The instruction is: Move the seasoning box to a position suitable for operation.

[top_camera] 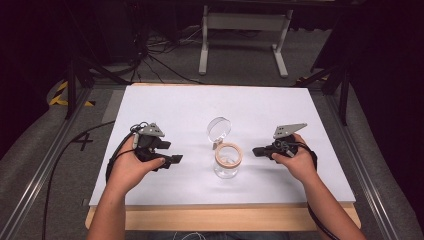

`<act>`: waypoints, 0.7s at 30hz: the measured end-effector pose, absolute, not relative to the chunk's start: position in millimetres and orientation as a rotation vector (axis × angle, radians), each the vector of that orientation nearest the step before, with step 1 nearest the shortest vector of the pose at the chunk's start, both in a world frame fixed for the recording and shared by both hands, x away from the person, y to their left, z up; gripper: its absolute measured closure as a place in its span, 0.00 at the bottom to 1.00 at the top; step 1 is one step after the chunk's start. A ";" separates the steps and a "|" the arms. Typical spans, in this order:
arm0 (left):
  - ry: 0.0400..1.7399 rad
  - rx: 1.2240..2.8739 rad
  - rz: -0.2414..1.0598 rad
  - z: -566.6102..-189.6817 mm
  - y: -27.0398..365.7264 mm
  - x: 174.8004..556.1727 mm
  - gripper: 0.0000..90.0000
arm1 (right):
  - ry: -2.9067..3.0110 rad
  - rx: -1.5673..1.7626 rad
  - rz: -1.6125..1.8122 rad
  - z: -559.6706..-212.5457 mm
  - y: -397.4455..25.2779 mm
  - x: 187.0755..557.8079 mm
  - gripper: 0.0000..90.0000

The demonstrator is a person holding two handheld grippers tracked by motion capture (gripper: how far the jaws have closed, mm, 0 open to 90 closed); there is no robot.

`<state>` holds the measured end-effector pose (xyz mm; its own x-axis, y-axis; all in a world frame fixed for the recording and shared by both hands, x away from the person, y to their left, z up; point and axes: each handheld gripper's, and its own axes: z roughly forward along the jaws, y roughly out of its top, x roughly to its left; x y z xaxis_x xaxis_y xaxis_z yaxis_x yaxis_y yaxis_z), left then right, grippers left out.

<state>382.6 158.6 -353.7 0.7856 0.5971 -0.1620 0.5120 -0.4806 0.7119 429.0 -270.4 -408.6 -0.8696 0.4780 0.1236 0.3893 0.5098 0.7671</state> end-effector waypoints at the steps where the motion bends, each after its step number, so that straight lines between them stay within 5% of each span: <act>1: 0.803 2.177 0.132 -352.6 156.7 381.4 0.37 | 2.638 0.754 1.308 -410.4 -266.5 428.5 0.99; 21: 0.731 2.211 0.113 -360.1 142.7 381.9 0.40 | 2.651 0.643 1.329 -419.3 -229.3 423.2 1.00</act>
